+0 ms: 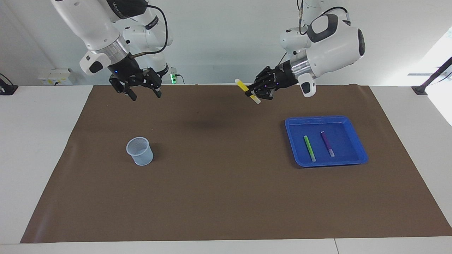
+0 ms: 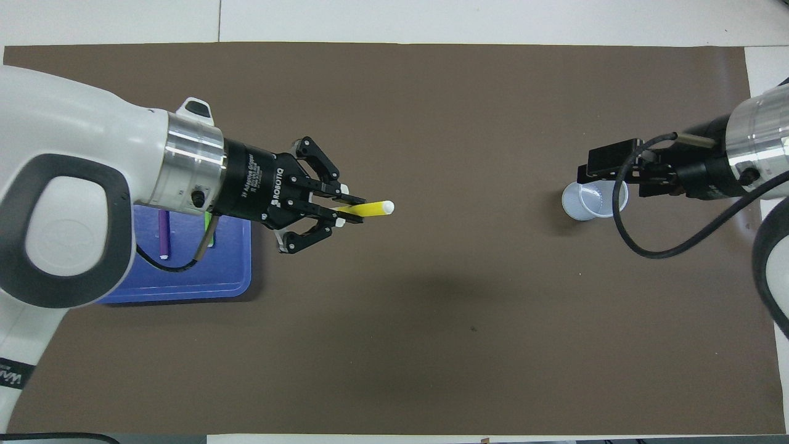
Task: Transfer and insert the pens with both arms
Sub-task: 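Lift the yellow pen with the left gripper toward the right gripper, then grasp the yellow pen with the right gripper and open the left gripper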
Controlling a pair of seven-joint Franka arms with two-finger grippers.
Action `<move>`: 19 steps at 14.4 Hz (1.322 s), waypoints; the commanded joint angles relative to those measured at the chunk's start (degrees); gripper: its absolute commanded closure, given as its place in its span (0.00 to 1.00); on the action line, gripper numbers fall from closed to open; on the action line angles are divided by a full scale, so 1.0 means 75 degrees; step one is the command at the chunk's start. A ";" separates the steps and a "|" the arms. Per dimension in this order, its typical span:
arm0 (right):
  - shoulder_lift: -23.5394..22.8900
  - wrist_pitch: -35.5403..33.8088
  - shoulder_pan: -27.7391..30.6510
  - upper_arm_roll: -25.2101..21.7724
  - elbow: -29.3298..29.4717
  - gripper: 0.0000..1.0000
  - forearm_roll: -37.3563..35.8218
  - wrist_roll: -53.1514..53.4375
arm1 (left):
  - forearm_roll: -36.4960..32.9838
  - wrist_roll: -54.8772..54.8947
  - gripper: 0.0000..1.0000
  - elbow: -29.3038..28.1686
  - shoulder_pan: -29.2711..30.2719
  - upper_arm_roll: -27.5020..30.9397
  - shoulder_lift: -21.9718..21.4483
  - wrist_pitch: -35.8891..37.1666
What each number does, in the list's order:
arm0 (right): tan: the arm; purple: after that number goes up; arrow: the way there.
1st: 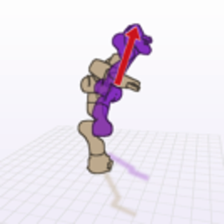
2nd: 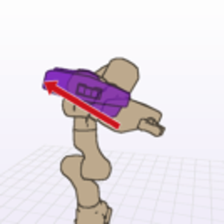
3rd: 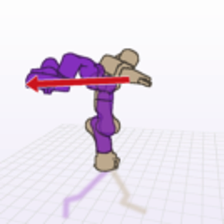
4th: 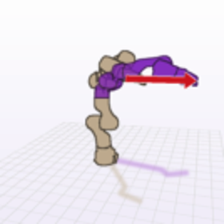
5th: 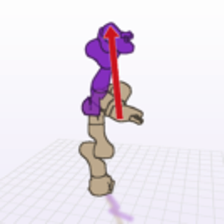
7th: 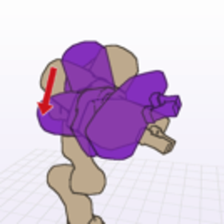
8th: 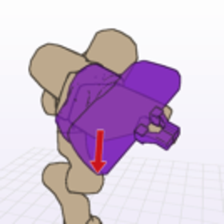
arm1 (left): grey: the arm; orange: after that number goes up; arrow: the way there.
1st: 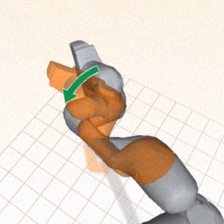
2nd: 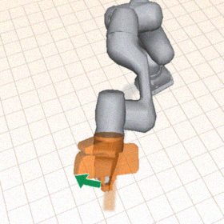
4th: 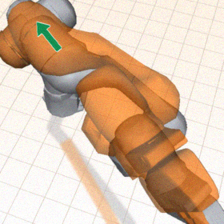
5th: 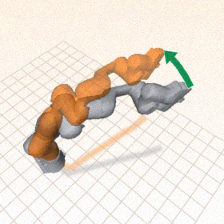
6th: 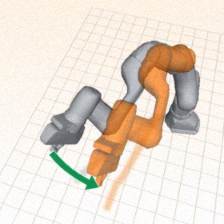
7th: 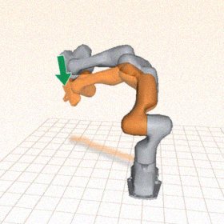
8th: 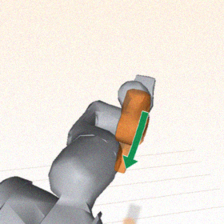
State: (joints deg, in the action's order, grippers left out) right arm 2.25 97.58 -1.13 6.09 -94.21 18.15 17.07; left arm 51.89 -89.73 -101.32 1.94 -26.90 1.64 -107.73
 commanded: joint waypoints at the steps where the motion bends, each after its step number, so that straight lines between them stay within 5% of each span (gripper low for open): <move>1: -0.0159 0.0277 0.0033 0.0394 0.0315 0.00 0.0730 0.1226 | 0.0883 -0.0177 1.00 -0.1067 -0.0410 0.0071 -0.0733 -0.1020; 4: -0.0264 0.0348 0.0034 0.0395 0.0503 0.00 0.1657 0.1451 | 0.1389 -0.0200 1.00 -0.1420 -0.0820 0.0071 -0.0886 -0.2005; 8: -0.0171 0.0803 -0.0340 0.0488 0.0246 0.00 0.1705 0.2164 | 0.1717 -0.0200 1.00 -0.1714 -0.1371 0.0071 -0.0980 -0.3002; 14: 0.0227 0.1671 -0.1031 0.0489 -0.0842 0.00 0.1740 0.1838 | 0.2058 -0.0200 1.00 -0.1784 -0.1418 0.0071 -0.0980 -0.3167; 19: 0.0310 0.1720 -0.1267 0.0500 -0.0974 0.00 0.1729 0.1547 | 0.2269 -0.0212 1.00 -0.1808 -0.1536 0.0071 -0.0980 -0.3495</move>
State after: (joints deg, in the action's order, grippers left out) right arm 2.73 109.31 -10.69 9.80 -98.99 30.12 31.85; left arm 66.88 -90.85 -112.80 -8.35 -27.05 -3.73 -131.71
